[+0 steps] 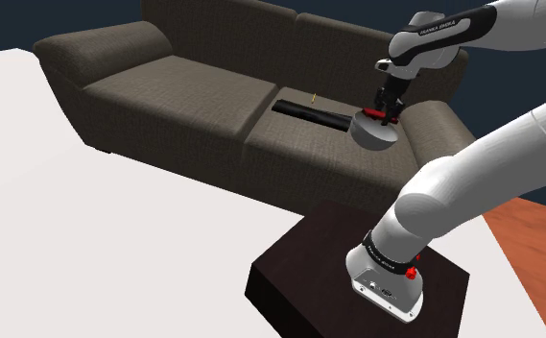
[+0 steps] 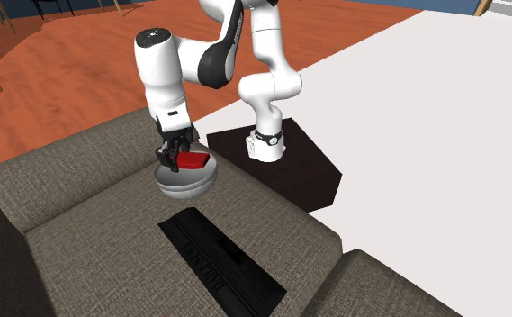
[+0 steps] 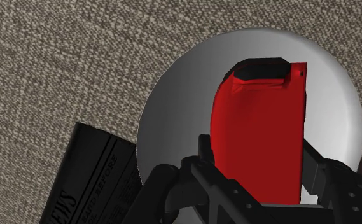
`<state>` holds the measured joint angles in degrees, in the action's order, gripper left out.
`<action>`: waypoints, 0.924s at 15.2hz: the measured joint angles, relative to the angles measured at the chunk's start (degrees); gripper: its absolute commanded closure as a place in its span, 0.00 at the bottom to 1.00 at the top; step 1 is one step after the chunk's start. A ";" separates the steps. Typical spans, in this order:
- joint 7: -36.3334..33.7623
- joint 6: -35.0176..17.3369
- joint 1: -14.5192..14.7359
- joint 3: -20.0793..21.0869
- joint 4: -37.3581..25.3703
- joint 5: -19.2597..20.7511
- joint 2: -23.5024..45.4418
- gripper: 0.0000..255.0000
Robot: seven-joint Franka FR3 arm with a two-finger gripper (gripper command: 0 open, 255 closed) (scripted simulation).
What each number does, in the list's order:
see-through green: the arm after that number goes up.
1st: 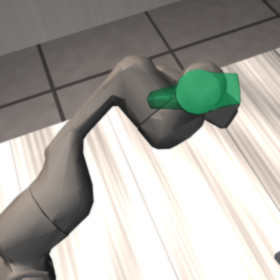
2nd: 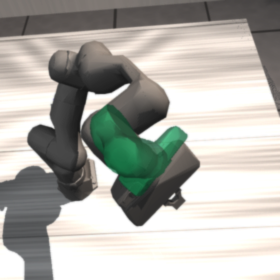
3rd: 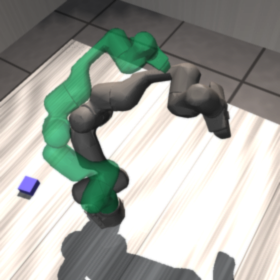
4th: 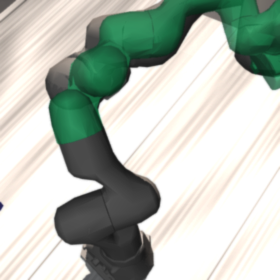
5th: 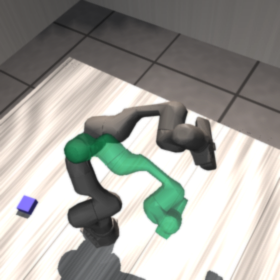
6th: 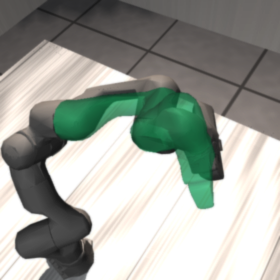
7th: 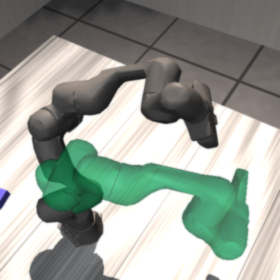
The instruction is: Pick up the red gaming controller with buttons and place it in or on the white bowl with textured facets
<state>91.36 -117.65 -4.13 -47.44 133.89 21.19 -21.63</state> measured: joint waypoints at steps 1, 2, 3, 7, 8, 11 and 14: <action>0.00 -0.03 0.00 -0.01 0.01 0.00 0.01 1.00; 0.00 -0.04 0.00 -0.01 0.02 0.00 0.01 1.00; 0.00 -0.05 0.00 -0.01 0.03 0.00 0.01 1.00; 0.00 -0.06 0.00 -0.01 0.02 0.00 0.01 0.00; 0.00 -0.06 0.00 -0.01 0.02 0.00 0.01 0.00; -0.04 0.97 -0.02 0.35 -0.72 -0.04 -0.33 0.00; -0.15 5.93 -0.26 2.10 -4.11 -0.13 -2.04 0.00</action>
<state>91.21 -111.72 -4.39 -45.34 129.78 21.05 -23.67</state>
